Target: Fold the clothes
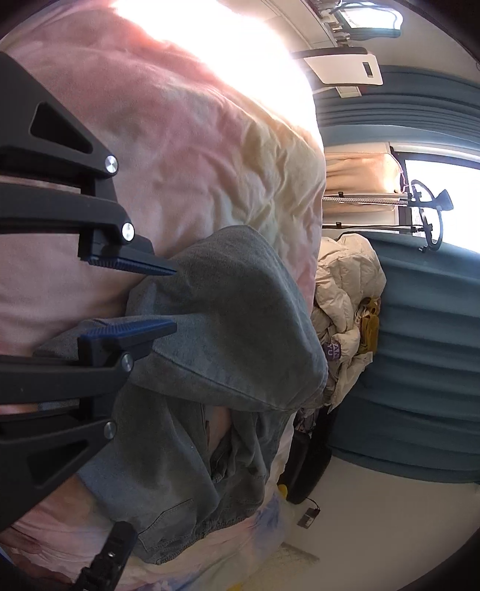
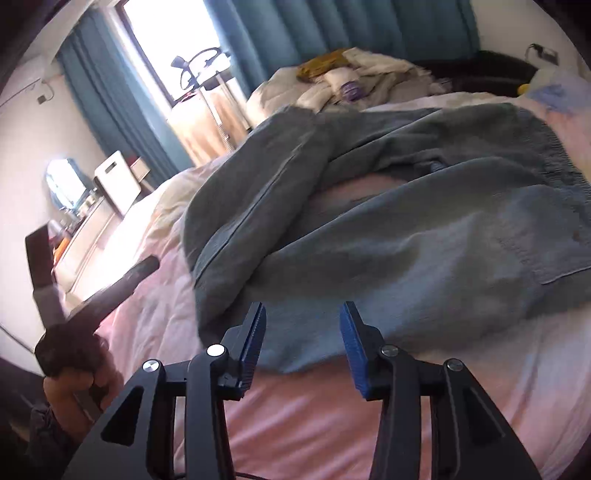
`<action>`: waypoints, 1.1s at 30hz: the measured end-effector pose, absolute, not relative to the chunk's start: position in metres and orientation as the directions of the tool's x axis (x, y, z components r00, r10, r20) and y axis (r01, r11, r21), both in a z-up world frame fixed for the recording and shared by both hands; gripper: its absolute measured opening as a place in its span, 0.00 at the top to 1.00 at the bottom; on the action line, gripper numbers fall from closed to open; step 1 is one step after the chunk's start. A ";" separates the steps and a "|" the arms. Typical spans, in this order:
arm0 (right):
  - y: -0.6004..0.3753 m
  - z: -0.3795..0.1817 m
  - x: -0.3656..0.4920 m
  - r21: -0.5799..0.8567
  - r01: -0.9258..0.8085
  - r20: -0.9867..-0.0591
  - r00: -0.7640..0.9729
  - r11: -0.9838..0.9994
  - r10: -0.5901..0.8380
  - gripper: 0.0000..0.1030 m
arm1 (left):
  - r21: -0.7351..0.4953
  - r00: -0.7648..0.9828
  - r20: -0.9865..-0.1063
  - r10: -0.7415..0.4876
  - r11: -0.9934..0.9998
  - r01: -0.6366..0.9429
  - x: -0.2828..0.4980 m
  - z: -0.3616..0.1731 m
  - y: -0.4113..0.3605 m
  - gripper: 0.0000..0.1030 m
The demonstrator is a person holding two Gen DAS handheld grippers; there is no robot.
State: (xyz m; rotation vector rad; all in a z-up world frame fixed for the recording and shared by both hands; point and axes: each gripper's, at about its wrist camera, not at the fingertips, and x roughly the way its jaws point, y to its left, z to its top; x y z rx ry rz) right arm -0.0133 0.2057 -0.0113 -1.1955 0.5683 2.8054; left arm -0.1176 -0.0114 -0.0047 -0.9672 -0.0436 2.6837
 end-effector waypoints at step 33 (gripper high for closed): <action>0.358 -0.035 0.001 0.531 -0.467 -0.612 -0.788 -0.707 0.061 0.59 | 0.577 -0.772 -0.624 -0.123 -0.738 -0.349 -0.226 -0.062 0.229 0.64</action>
